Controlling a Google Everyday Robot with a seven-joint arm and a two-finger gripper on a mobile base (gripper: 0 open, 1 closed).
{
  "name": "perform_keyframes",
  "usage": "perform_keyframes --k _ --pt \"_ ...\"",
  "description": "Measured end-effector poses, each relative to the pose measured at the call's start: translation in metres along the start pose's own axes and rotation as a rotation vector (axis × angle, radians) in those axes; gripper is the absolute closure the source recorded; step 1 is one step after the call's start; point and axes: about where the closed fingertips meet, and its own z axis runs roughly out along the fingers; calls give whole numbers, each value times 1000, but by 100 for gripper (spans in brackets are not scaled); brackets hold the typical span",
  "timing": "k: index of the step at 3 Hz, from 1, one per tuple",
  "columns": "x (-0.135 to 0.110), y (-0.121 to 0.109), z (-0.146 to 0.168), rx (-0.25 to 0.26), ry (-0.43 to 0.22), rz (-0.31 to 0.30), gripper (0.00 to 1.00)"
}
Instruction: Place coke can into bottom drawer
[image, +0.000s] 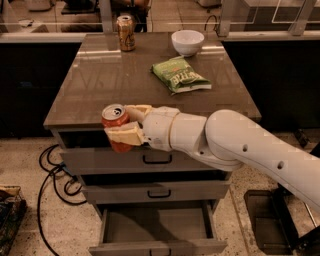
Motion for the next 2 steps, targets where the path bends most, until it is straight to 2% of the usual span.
perform_keyframes --k 1,2 --pt "35 22 -5 -66 27 21 100" --pt "92 51 -7 -162 15 40 100"
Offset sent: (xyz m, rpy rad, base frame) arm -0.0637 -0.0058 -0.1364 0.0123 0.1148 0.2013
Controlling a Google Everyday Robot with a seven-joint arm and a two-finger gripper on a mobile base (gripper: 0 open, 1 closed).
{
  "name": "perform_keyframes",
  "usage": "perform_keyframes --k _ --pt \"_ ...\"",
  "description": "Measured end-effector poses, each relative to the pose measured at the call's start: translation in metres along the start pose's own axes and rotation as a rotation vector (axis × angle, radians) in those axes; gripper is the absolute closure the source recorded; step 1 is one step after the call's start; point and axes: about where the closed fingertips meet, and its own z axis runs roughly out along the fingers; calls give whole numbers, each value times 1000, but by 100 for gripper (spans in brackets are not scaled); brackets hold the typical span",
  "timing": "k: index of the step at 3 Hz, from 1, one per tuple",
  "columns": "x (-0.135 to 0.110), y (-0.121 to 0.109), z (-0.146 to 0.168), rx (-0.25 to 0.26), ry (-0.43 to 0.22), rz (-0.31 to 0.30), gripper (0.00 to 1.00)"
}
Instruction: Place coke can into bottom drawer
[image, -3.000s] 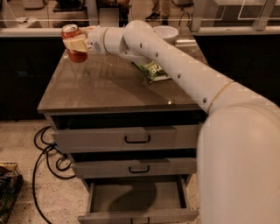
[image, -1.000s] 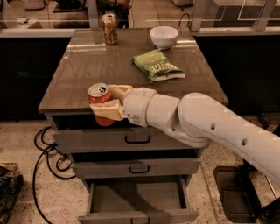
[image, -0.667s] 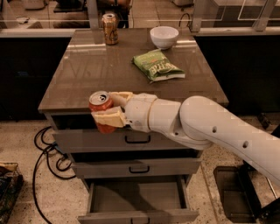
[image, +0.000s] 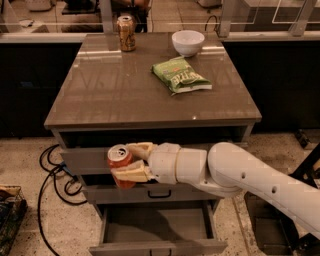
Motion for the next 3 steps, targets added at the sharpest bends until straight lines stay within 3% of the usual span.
perform_keyframes --k 1,2,3 --pt "34 10 3 -51 -29 1 100" --pt "100 22 -3 -87 -44 9 100" --pt "100 22 -3 -87 -44 9 100"
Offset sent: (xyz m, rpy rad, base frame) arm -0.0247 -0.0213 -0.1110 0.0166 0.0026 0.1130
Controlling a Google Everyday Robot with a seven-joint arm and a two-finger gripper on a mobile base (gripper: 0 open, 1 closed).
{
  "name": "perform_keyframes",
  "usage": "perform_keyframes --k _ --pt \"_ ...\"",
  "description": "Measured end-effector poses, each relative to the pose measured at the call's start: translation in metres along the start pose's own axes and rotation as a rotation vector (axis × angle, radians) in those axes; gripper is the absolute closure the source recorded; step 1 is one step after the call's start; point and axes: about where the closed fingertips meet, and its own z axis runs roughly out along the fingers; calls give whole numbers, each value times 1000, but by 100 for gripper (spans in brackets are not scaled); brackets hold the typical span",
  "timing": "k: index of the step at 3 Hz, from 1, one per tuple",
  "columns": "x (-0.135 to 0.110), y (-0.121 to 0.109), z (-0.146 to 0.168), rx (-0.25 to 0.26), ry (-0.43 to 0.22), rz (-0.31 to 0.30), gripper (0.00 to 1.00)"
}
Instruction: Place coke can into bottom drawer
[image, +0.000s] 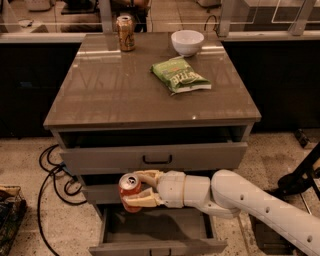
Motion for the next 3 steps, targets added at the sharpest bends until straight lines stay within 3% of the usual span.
perform_keyframes --k 3 --pt "97 -23 30 33 -33 46 100"
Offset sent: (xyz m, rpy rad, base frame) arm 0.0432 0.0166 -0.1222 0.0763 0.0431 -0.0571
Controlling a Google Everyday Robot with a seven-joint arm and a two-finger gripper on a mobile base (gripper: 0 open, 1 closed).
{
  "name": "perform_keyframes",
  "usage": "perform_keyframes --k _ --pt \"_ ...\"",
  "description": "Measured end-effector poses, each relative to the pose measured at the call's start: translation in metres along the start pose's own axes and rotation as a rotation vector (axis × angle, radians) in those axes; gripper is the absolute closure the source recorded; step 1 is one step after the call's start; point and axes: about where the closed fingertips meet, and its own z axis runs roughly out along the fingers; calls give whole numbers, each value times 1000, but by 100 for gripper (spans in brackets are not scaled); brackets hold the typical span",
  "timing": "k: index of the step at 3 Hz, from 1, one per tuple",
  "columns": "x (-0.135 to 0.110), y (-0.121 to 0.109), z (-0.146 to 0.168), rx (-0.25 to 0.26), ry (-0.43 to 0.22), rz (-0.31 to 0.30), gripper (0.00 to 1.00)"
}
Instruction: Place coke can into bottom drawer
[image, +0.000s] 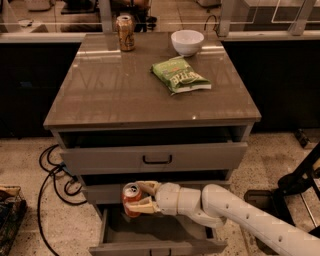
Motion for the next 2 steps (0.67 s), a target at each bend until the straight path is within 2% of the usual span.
perform_keyframes --k 1,2 --pt "51 4 -17 -2 36 14 100" --pt "84 7 -26 1 58 29 100"
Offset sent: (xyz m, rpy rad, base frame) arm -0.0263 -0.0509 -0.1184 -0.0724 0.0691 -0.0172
